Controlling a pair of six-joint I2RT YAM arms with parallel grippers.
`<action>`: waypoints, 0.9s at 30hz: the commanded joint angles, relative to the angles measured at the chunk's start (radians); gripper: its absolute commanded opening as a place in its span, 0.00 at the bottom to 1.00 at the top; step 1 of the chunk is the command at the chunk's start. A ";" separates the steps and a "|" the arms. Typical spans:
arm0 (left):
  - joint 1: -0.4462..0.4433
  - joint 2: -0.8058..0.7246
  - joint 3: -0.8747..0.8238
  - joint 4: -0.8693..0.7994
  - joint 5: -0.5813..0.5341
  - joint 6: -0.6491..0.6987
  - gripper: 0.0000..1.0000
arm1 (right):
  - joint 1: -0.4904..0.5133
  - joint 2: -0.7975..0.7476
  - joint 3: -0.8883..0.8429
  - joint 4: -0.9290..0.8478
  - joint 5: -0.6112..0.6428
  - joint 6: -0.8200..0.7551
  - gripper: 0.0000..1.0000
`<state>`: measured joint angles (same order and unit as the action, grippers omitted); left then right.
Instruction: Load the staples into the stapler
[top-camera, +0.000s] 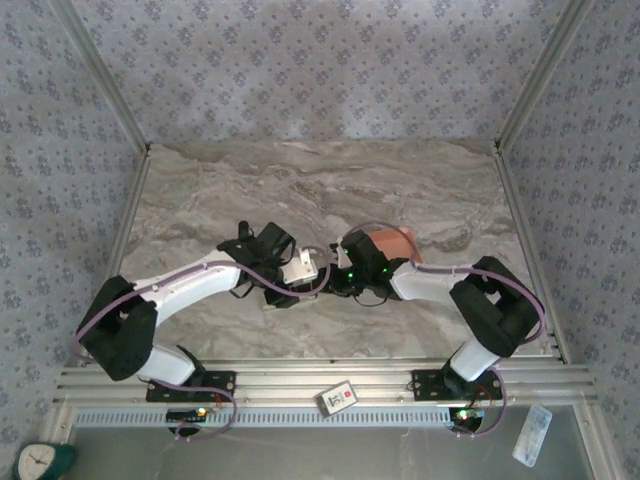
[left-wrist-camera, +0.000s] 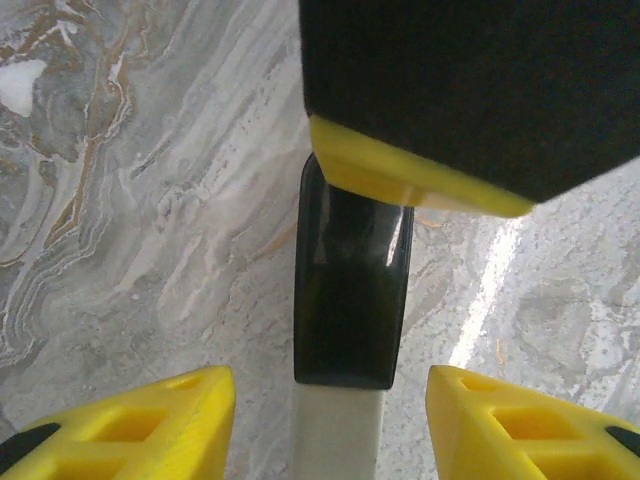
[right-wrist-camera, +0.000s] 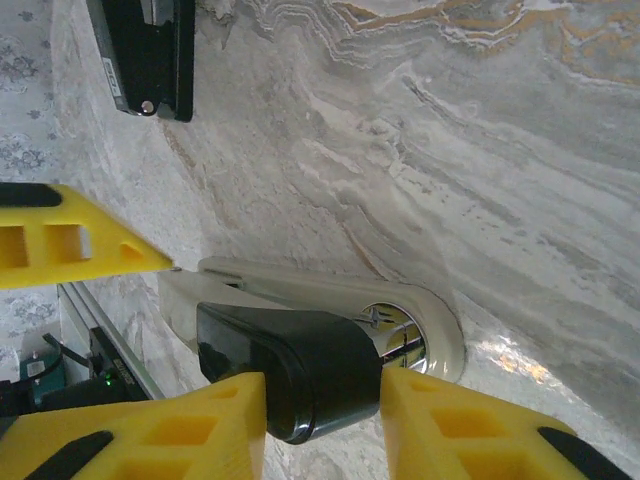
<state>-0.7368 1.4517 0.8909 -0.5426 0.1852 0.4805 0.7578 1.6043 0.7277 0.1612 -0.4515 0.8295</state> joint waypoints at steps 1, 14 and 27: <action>-0.001 0.037 0.000 0.021 -0.009 0.019 0.52 | 0.003 0.024 -0.026 -0.131 0.066 -0.009 0.35; -0.011 0.104 0.017 0.022 -0.003 0.035 0.48 | 0.022 0.057 -0.012 -0.234 0.148 -0.034 0.28; -0.013 0.121 0.029 0.023 -0.017 0.029 0.45 | -0.002 -0.134 0.015 -0.203 0.111 -0.084 0.53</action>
<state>-0.7425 1.5490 0.8974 -0.5217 0.1722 0.5110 0.7616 1.5490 0.7444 0.0177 -0.3618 0.7837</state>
